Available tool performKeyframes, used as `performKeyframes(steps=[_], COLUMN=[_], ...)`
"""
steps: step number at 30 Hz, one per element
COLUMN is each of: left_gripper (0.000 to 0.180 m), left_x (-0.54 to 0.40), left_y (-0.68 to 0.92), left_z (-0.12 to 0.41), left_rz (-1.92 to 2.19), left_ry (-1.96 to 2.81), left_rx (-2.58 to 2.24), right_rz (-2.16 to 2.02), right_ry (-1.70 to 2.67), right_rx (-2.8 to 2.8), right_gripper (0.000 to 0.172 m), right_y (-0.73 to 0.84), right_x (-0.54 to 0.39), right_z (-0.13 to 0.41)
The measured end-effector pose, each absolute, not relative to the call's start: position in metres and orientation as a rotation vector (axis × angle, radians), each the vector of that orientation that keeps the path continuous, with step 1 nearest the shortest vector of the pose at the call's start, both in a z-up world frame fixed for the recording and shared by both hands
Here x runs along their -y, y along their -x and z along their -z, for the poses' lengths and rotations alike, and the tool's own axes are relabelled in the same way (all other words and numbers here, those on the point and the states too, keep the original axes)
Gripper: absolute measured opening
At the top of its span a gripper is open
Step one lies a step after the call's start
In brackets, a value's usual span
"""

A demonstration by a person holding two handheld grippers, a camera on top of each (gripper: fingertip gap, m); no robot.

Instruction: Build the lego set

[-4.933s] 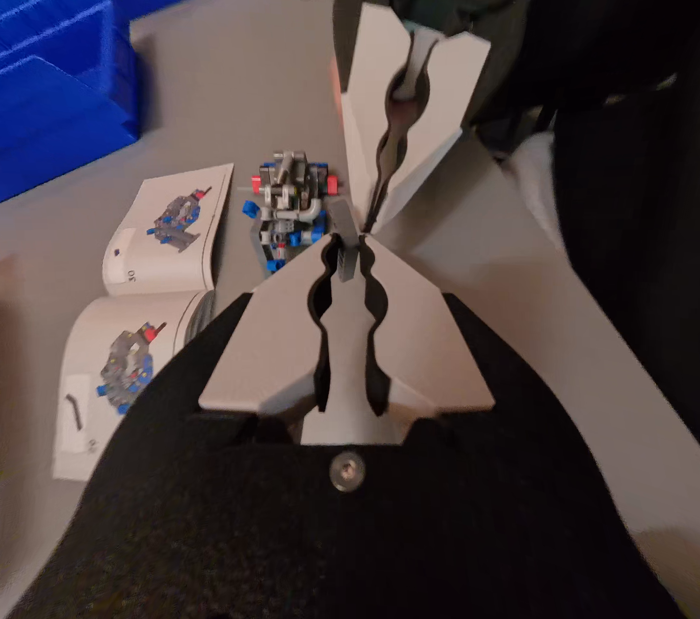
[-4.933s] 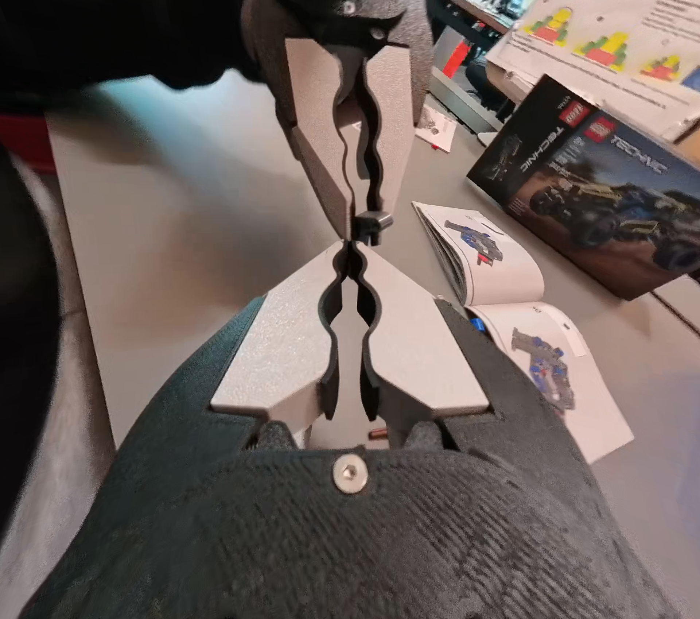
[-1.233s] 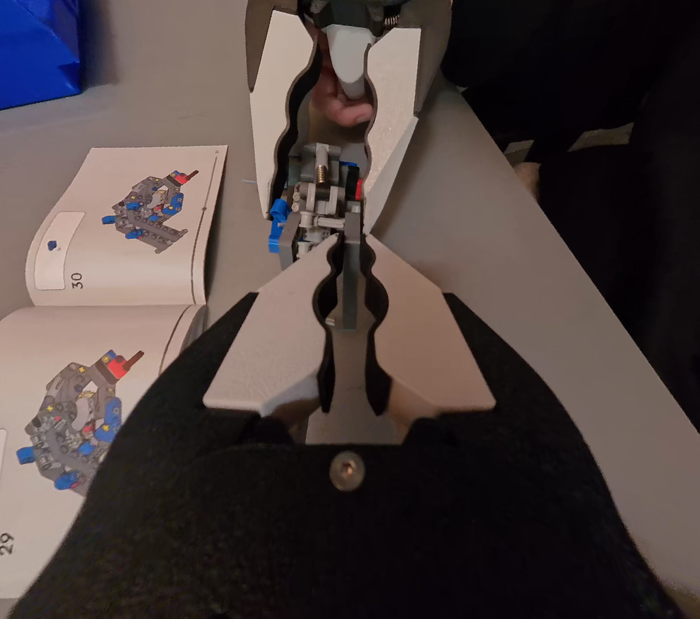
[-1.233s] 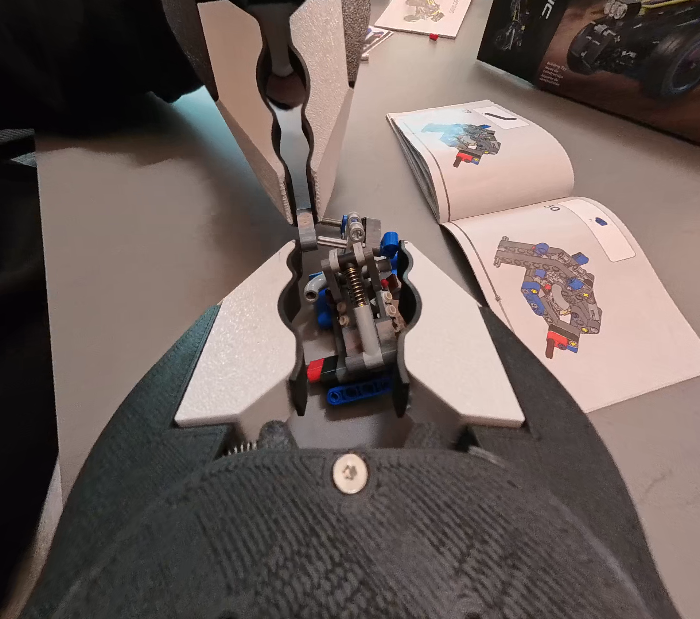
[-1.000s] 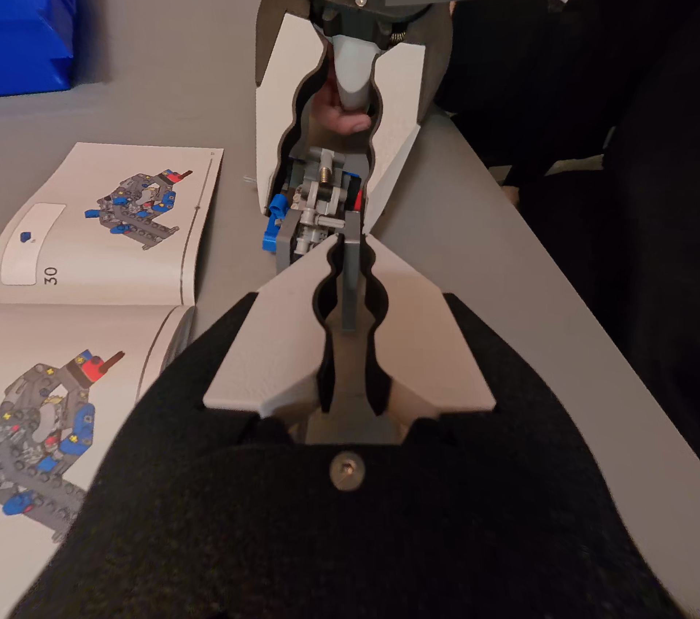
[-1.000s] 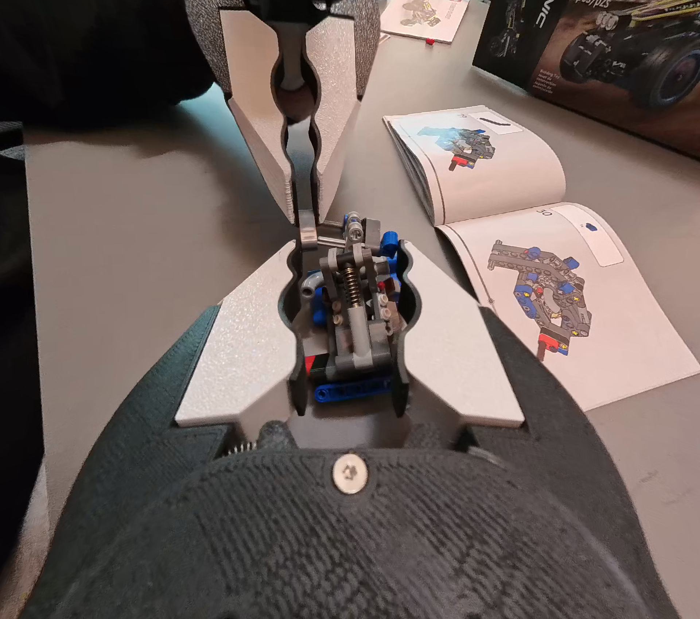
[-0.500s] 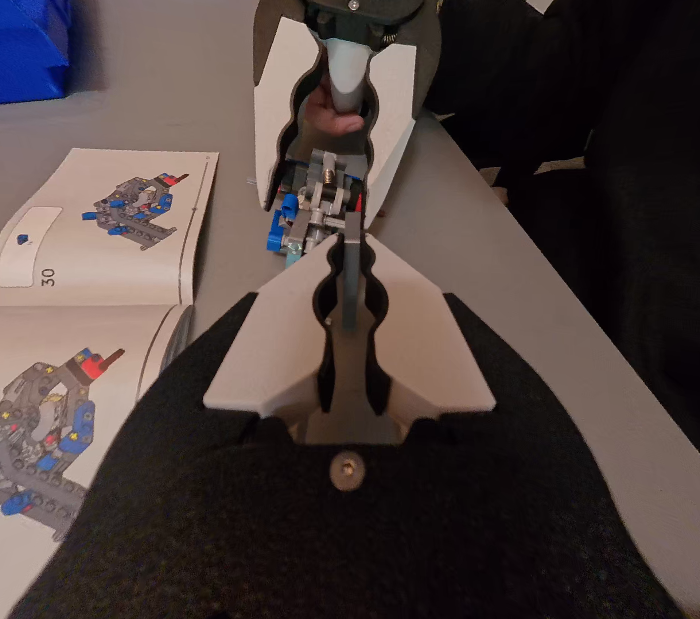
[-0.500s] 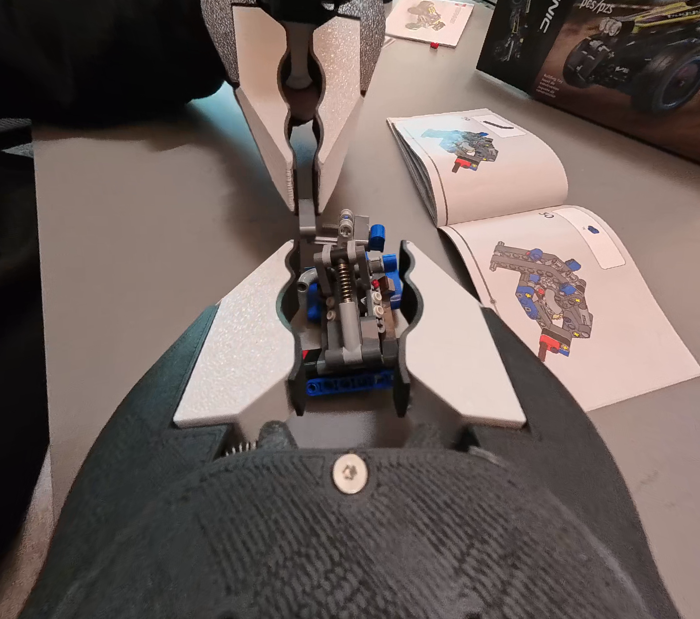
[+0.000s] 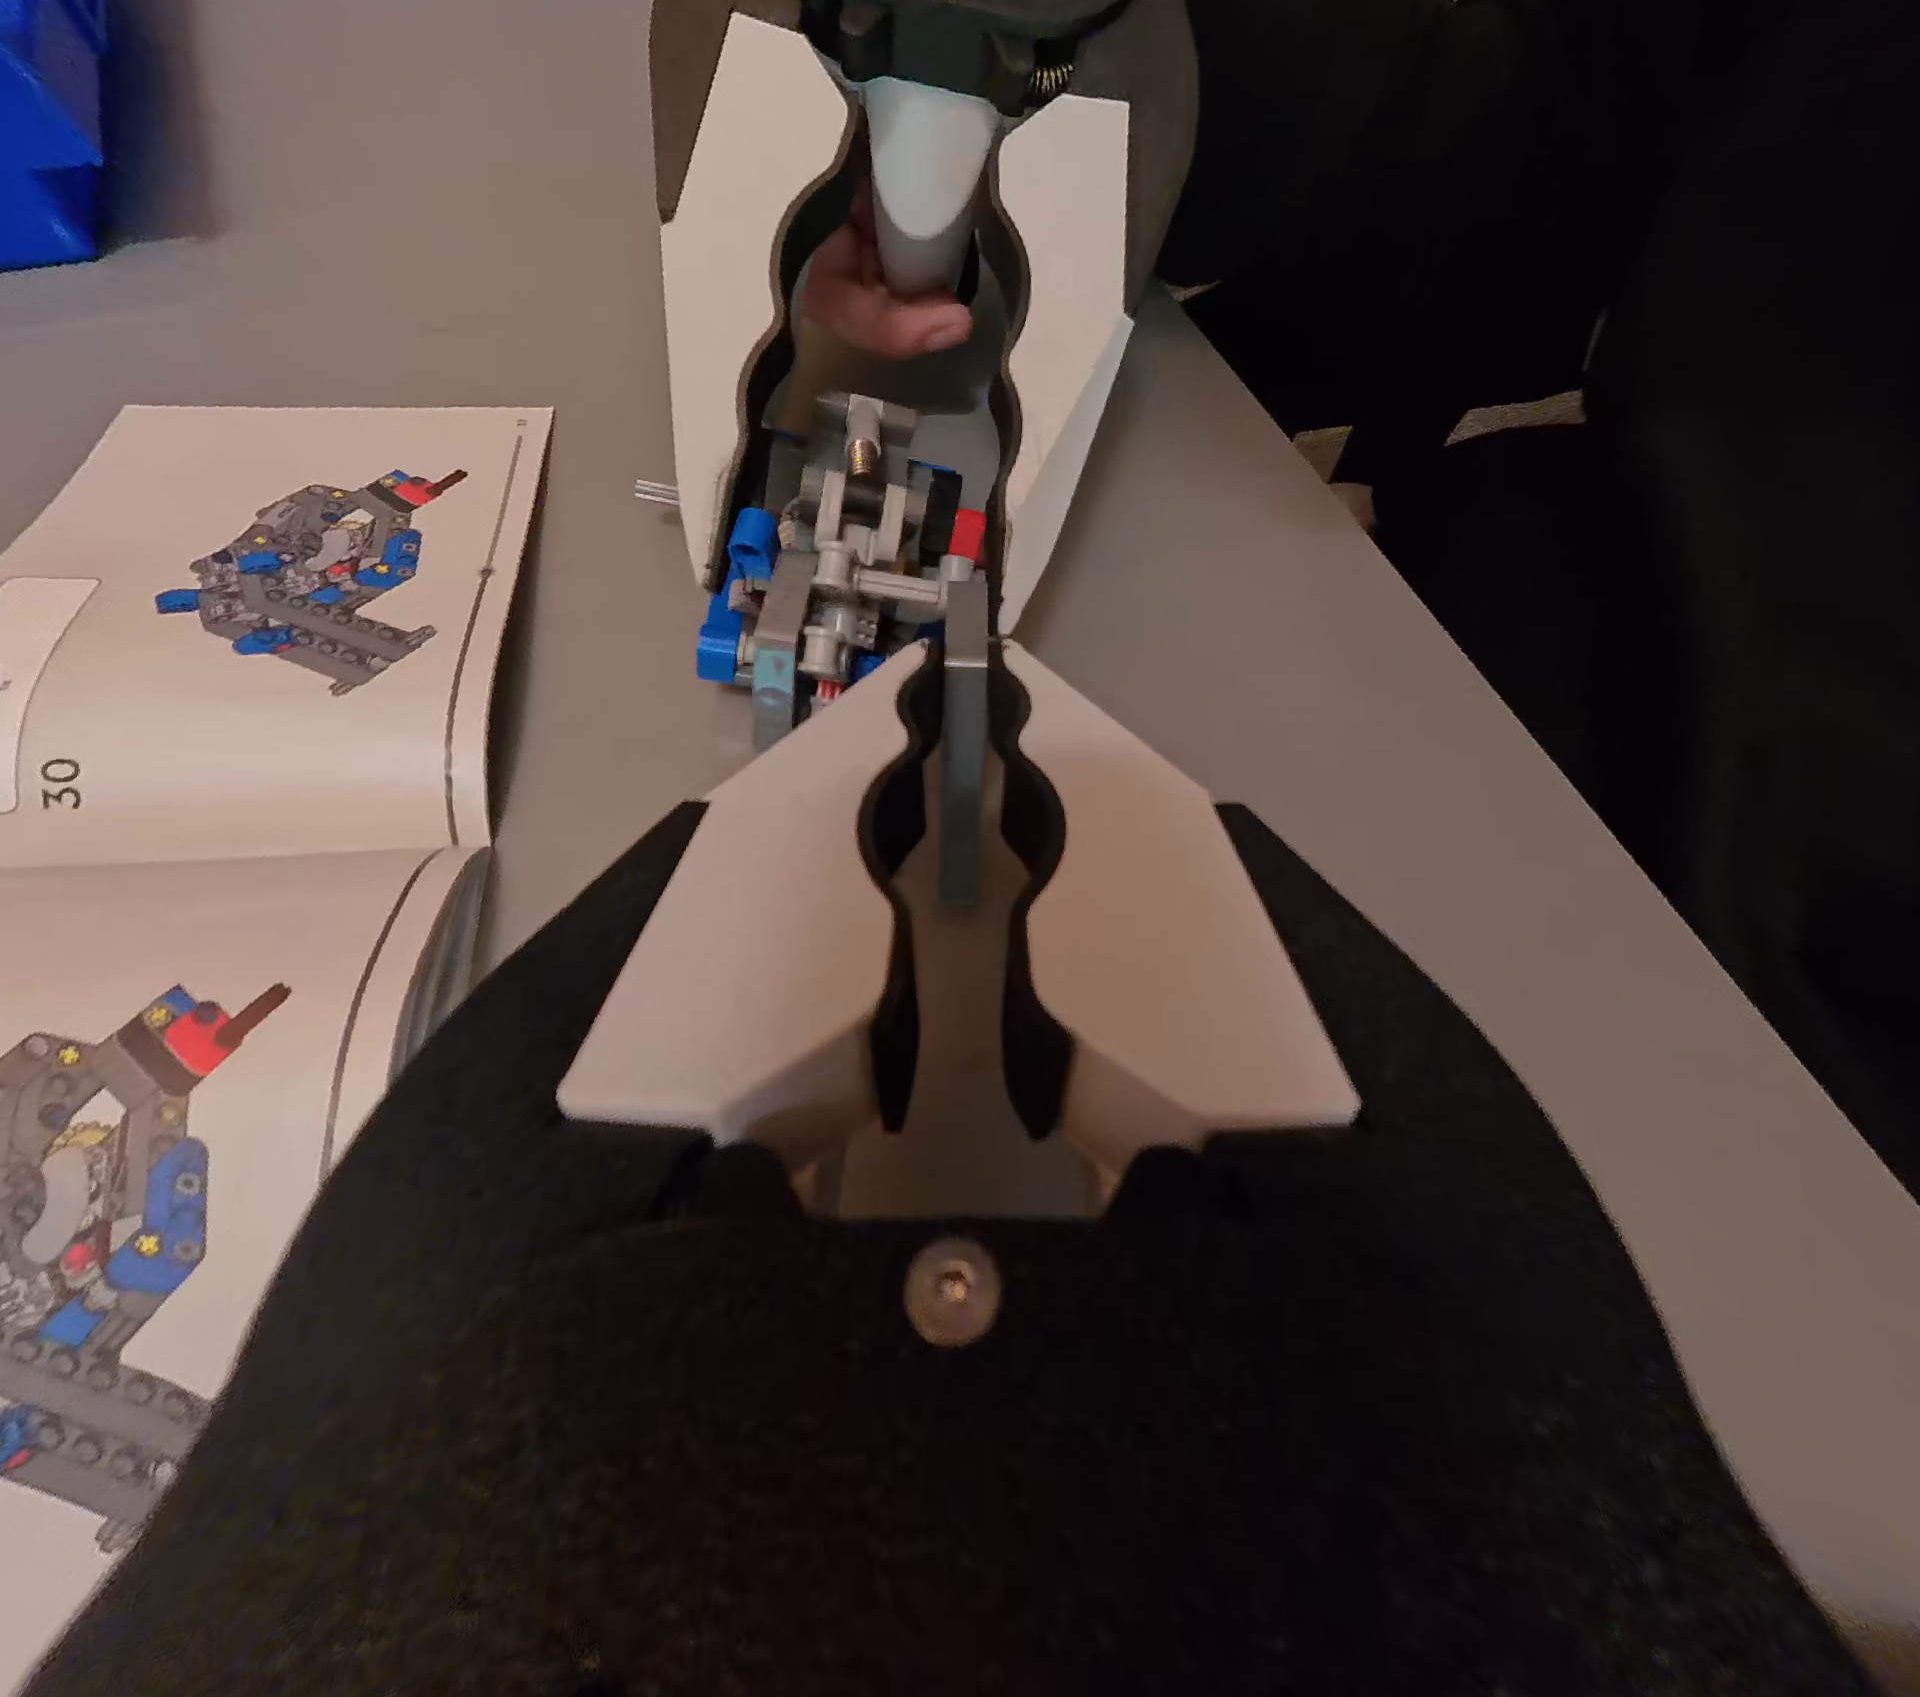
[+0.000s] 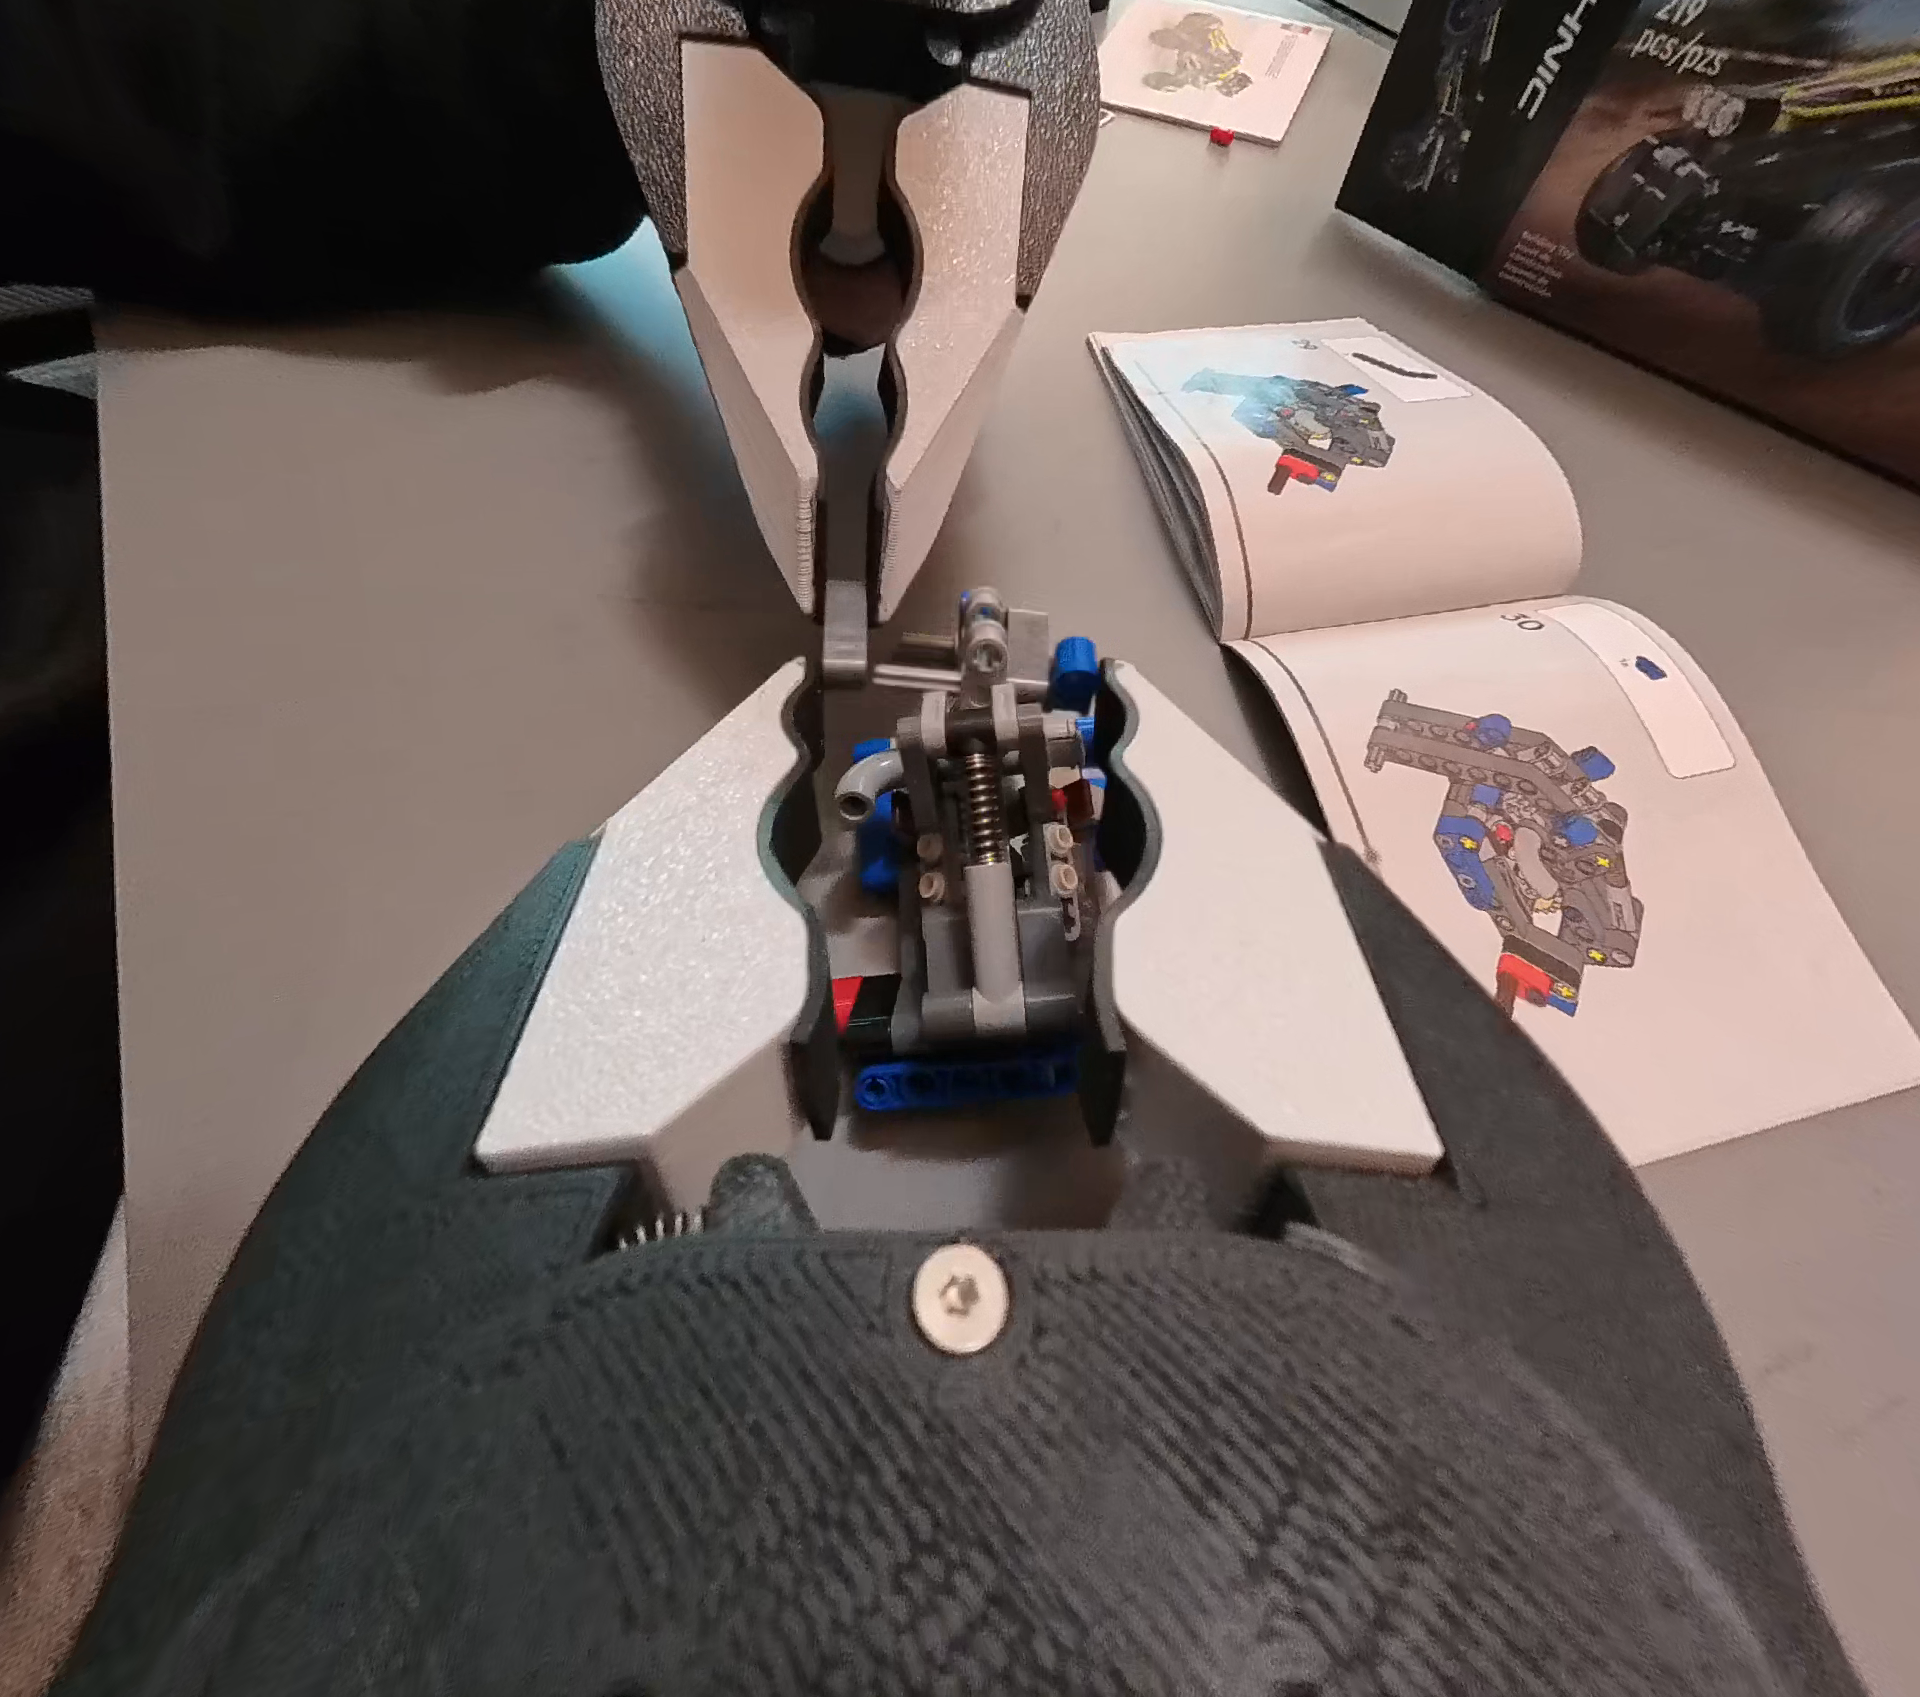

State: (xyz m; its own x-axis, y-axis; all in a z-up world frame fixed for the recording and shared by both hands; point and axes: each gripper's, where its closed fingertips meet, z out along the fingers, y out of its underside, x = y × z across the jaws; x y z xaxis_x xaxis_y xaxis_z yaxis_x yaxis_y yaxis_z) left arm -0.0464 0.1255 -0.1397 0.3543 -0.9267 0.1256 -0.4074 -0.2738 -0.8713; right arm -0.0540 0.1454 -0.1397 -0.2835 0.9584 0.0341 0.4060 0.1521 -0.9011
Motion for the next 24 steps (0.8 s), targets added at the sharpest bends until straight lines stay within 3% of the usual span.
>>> performKeyframes(steps=[24], left_gripper=[0.005], left_x=[-0.1259], left_y=[0.0457], left_z=[0.1386], left_rz=[0.845], left_ry=[1.818], left_rx=[-1.181], right_rz=[-1.045], right_ry=[1.236], right_rx=[1.802], right_gripper=[0.048], right_y=[0.0566], right_x=[-0.1435], right_z=[0.1390])
